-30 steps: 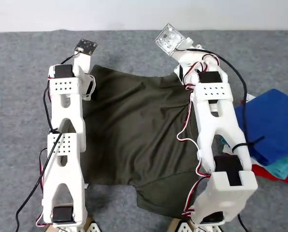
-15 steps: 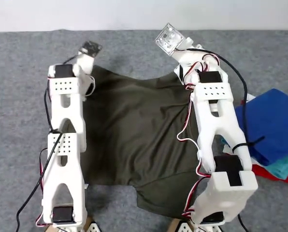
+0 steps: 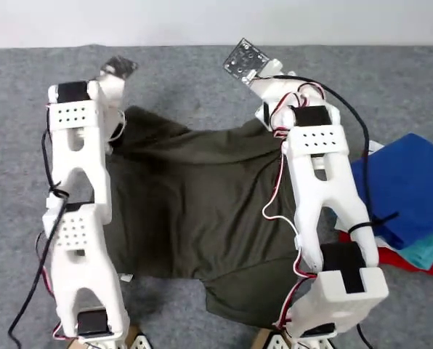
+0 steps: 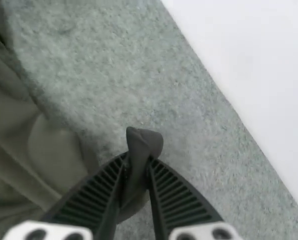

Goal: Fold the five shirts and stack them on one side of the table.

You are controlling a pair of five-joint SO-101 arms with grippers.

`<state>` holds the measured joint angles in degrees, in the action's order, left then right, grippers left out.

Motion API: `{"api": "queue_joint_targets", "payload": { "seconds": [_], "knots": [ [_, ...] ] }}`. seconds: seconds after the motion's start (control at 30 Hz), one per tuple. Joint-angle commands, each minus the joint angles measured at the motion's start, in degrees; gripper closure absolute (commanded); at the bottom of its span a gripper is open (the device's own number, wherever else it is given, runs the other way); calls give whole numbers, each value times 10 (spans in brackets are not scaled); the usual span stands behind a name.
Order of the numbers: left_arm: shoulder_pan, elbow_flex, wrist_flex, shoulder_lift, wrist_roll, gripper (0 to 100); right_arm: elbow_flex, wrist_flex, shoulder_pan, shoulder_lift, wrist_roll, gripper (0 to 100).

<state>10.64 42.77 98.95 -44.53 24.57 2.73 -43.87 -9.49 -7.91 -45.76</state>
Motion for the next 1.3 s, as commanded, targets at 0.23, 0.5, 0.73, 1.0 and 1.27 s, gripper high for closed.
{"api": "queue_joint_targets", "payload": {
  "seconds": [0.23, 0.5, 0.73, 1.0, 1.27],
  "knots": [
    [6, -205, -8, 130, 40, 951, 12, -2, -15, 33, -5, 988],
    [3, -44, -63, 123, -76, 790, 12, -2, -15, 14, -5, 988],
    [-7, -31, -175, 60, -114, 782, 12, -2, -22, 14, -4, 988],
    [-12, 76, -202, -69, -137, 786, 12, -2, -22, 14, -4, 988],
    [1, 235, -123, -204, -135, 807, 12, -2, -20, 16, -4, 988]
  ]
}}
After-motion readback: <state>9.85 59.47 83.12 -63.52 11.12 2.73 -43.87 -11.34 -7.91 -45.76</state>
